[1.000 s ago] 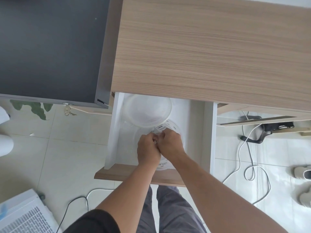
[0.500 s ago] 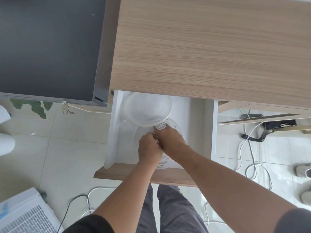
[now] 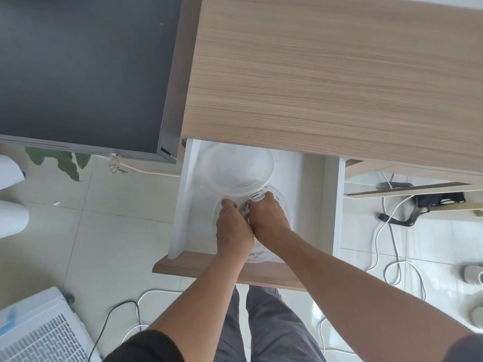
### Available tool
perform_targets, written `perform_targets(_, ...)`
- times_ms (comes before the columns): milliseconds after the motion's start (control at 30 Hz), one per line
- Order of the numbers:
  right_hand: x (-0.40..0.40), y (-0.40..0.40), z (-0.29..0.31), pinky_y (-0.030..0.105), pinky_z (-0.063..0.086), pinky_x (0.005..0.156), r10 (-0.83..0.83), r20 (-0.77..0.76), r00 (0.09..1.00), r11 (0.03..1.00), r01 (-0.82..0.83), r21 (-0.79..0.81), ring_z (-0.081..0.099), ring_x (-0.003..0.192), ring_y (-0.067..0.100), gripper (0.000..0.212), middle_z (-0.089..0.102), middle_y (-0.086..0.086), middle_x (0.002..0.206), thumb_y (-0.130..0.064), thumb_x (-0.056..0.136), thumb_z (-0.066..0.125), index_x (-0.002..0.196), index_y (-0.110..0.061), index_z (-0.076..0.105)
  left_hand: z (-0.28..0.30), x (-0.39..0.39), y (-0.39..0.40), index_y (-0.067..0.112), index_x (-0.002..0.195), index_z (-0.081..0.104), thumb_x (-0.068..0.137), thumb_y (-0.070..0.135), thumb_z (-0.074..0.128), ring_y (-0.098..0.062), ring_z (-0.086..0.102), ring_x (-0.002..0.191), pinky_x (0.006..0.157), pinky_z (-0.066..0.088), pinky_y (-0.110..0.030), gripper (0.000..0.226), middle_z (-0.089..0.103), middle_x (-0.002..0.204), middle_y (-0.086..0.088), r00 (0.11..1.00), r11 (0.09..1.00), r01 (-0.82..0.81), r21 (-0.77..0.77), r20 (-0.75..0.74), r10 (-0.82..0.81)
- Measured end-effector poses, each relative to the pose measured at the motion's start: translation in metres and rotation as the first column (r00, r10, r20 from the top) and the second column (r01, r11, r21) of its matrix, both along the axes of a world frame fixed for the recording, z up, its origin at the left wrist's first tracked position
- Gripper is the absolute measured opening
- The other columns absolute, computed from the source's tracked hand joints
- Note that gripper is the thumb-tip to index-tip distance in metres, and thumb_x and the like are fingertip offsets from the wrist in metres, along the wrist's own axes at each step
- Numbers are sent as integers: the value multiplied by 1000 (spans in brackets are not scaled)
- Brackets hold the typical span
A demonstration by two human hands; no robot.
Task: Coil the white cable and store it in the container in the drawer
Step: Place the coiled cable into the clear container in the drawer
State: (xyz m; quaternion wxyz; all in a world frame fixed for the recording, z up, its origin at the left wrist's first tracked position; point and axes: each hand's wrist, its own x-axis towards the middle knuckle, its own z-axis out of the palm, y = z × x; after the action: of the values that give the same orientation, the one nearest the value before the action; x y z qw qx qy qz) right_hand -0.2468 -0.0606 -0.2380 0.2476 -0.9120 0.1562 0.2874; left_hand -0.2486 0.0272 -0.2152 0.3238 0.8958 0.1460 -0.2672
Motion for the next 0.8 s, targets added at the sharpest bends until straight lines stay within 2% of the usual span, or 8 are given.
perform_targets(100,-1,-6,12,34,41,82,21,-16,1000,999,-21,50,53,104,32,21,53,18,110,-11,102,46,113,-3,62,1,-2,4,5,118,53,100,20,54,-36,61,101,78,48,-42,23,59,114,-15,998,998,51,28,20,-52)
perform_targets(167,-1,-11,19,37,43,79,-18,-38,999,991,22,129,53,87,28,21,56,13,95,-14,104,45,99,-3,62,2,-3,6,4,112,60,103,20,50,-34,62,98,76,46,-39,22,63,109,-15,991,991,127,33,31,-128)
perform_targets(233,-1,-18,24,35,42,66,-179,-115,977,949,202,242,48,66,21,29,54,4,74,-21,104,47,78,-12,57,5,-4,8,4,106,64,104,20,46,-33,61,96,76,48,-42,24,67,102,-13,983,985,172,22,59,-173)
perform_targets(333,1,-29,30,39,48,60,-382,-282,880,792,469,391,47,66,21,28,53,4,72,-28,101,56,80,-11,61,9,-5,13,8,105,63,106,24,45,-26,53,96,72,42,-37,24,67,100,-6,975,983,178,36,127,-181)
perform_targets(433,2,-34,35,34,56,66,-466,-468,751,586,658,473,60,73,18,12,68,4,85,-29,99,66,99,-16,66,8,-7,17,11,103,65,106,23,47,-17,58,81,63,40,-19,22,67,89,-1,989,992,114,-58,97,-108)
perform_targets(567,-2,-34,35,27,55,60,-494,-538,682,404,729,553,65,68,16,19,73,8,89,-21,97,71,111,-18,58,6,-6,20,14,97,67,105,19,47,-3,56,68,52,38,-9,23,66,81,4,1000,993,16,-115,3,-16)
perform_targets(667,-5,-33,32,32,55,69,-501,-524,689,380,719,582,65,73,20,16,73,12,93,-18,97,71,108,-11,62,7,-6,18,13,98,65,104,19,51,-9,60,71,56,38,-12,16,67,85,0,999,994,-26,-105,24,29)
perform_targets(800,-6,-33,27,41,50,80,-448,-441,778,493,626,605,64,82,26,26,74,17,99,3,88,66,112,-7,66,6,-2,9,9,101,61,103,20,52,-26,64,82,66,46,-33,14,68,91,-6,996,995,-90,-32,25,91)
